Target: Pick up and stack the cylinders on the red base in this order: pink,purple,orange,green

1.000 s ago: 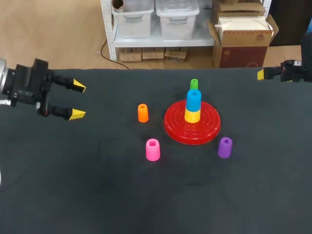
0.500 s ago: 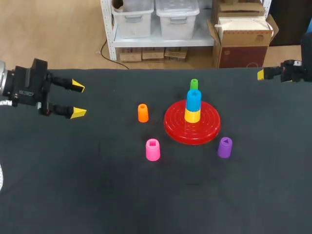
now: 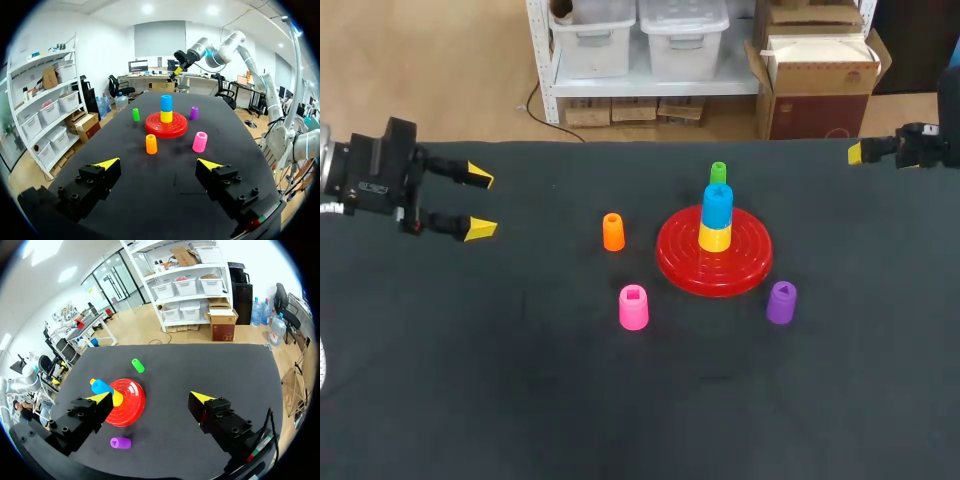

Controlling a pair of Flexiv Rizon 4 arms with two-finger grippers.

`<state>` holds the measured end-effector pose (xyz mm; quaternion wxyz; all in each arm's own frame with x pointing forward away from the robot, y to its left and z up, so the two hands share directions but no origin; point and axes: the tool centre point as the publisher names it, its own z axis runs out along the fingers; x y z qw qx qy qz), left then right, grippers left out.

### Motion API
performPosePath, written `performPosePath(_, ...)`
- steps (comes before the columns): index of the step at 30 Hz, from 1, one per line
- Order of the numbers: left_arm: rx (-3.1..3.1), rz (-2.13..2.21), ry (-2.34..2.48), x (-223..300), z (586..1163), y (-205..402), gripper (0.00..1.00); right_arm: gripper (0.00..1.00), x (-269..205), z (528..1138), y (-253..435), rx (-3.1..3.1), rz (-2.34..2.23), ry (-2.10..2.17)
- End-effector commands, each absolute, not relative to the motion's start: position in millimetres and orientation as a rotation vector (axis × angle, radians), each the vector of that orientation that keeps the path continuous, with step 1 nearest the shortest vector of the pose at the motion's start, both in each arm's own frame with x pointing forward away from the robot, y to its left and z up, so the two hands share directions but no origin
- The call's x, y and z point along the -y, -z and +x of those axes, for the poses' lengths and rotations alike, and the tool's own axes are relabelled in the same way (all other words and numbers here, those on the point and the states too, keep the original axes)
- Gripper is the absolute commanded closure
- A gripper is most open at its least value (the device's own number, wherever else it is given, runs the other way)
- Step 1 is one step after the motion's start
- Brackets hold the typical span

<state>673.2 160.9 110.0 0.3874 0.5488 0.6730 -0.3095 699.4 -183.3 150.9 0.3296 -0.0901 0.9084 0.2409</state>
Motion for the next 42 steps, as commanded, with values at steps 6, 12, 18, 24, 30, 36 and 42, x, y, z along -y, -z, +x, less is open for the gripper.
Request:
performPosePath(6,-1.710,1.396,0.788,-161,673,-110,0.00,0.00,101,690,-151,-2.581,-0.928,-0.374)
performPosePath(12,-1.710,1.396,0.788,-161,673,-110,0.00,0.00,39,664,-137,-2.633,-1.290,-0.190)
performPosePath(18,-1.710,1.396,0.788,-161,673,-110,0.00,0.00,5,648,-133,-2.626,-1.365,-0.356)
performPosePath(24,-1.710,1.396,0.788,-161,673,-110,0.00,0.00,5,648,-133,-2.626,-1.365,-0.356)
performPosePath(30,-1.710,1.396,0.788,-161,673,-110,0.00,0.00,5,648,-133,-2.626,-1.365,-0.356)
performPosePath(36,-1.710,1.396,0.788,-161,673,-110,0.00,0.00,-21,647,-120,-2.601,-1.564,-0.311)
performPosePath(42,-1.710,1.396,0.788,-161,673,-110,0.00,0.00,-58,621,-97,-2.529,-1.705,-0.191)
